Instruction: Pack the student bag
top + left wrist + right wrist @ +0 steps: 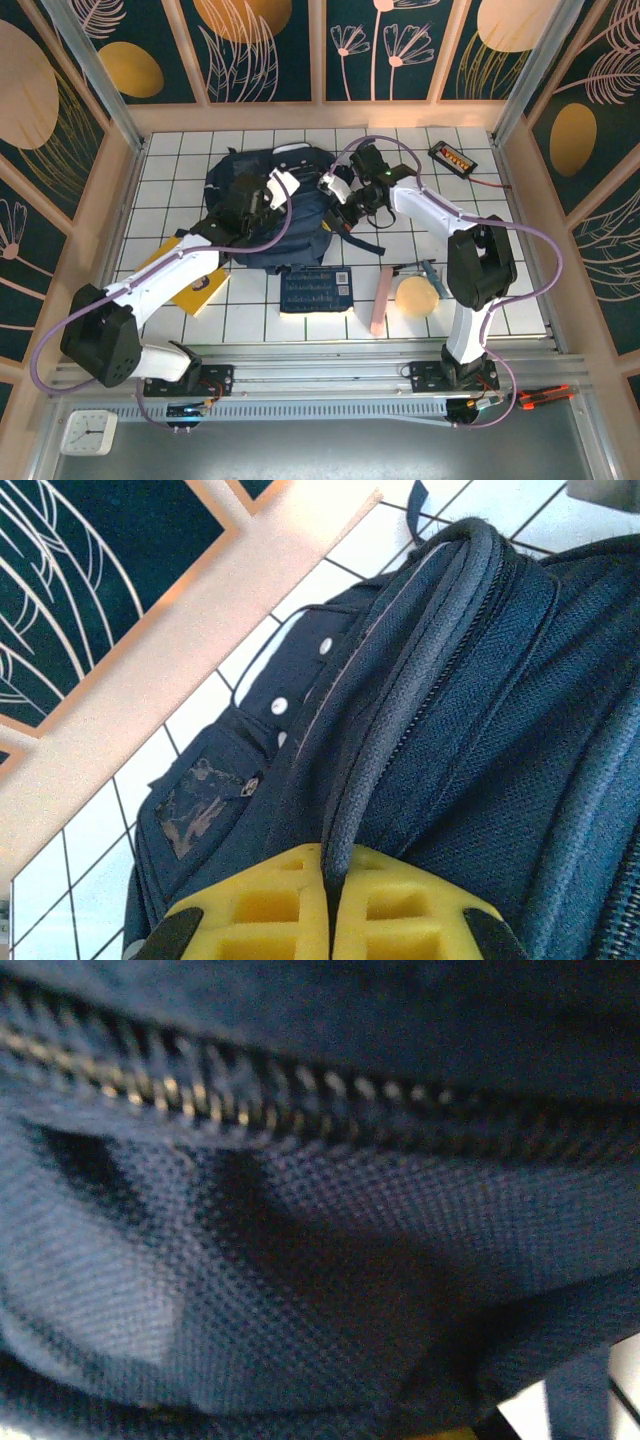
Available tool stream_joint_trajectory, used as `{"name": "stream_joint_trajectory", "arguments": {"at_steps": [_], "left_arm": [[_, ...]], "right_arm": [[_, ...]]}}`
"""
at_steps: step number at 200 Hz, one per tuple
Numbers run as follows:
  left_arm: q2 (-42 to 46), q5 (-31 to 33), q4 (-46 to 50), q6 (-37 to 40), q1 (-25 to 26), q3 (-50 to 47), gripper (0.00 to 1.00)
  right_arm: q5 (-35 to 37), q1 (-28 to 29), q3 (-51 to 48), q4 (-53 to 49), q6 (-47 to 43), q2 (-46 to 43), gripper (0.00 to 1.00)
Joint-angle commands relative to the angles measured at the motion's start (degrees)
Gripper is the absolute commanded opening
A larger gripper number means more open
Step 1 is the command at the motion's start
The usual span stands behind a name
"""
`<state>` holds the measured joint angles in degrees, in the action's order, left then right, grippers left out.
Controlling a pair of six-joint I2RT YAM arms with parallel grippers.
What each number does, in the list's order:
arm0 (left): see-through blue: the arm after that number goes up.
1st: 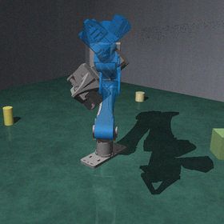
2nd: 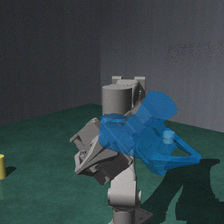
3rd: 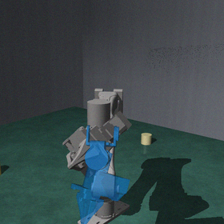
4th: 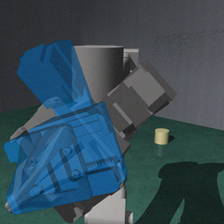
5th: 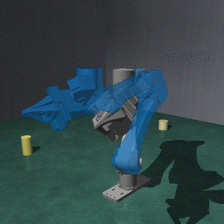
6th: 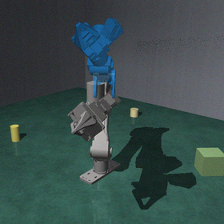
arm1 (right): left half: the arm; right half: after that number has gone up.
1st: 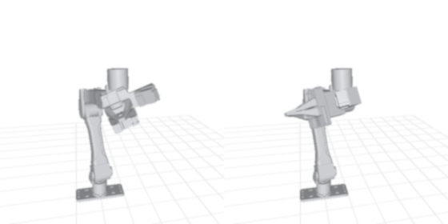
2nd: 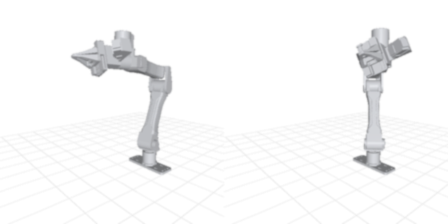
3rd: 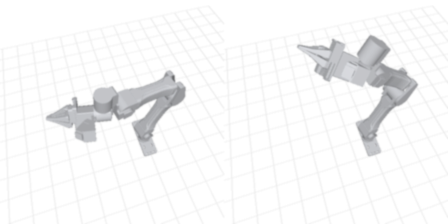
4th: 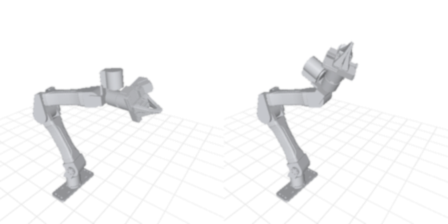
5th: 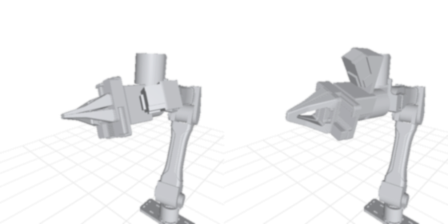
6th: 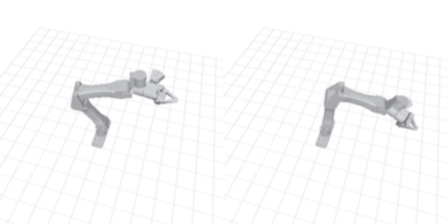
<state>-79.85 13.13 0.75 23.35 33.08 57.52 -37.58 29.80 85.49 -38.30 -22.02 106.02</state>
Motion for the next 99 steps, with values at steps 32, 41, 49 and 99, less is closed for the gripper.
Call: {"name": "stream_joint_trajectory", "arguments": {"at_steps": [32, 41, 49, 99], "left_arm": [[-5.2, 3.5, -2.1, -9.5, 2.3, 9.3, 0.00], [-6.0, 4.7, -2.2, -7.9, 3.4, 9.5, 0.00], [-6.4, 5.7, -2.3, -6.5, 4.0, 9.6, 0.00], [-8.5, 9.5, 1.4, -8.1, 4.5, 12.3, 0.00]], "right_arm": [[-6.8, 4.5, -1.4, 2.5, 16.6, -2.4, 0.00], [-6.7, 4.6, -1.3, 2.1, 17.5, -2.8, 0.00], [-6.3, 4.5, -1.4, 1.3, 17.7, -3.3, 0.00], [-9.8, 3.0, -1.8, -0.9, 22.1, -5.7, 0.00]]}}
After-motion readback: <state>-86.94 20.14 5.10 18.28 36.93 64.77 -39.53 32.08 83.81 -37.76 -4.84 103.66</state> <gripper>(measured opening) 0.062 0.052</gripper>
